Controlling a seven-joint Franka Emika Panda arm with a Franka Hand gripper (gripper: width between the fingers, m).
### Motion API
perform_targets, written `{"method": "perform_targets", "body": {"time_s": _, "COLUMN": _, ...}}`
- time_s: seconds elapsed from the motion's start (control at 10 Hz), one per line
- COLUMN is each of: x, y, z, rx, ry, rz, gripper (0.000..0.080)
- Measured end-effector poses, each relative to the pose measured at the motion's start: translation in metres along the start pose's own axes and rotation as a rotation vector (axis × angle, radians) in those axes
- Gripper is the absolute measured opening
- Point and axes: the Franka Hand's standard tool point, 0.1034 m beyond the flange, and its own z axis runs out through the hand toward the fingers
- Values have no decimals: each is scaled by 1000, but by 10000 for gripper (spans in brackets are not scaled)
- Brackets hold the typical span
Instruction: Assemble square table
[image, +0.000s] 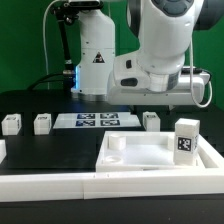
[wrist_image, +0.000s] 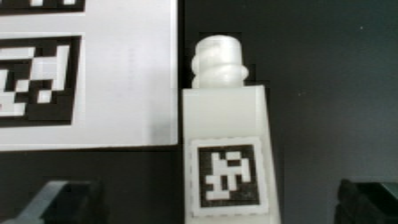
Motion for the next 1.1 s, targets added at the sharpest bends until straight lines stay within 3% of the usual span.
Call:
{"method": "perform_targets", "body": {"time_s": 0.7, "x": -6, "y": 5, "z": 11, "rx": -6, "ry": -380, "rz": -4, "gripper": 649}}
{"method": "perform_targets", "body": {"time_s": 1.1, "x": -2, "y": 4, "z": 15, "rx": -4, "ry": -360, "rz": -12, "gripper": 649}}
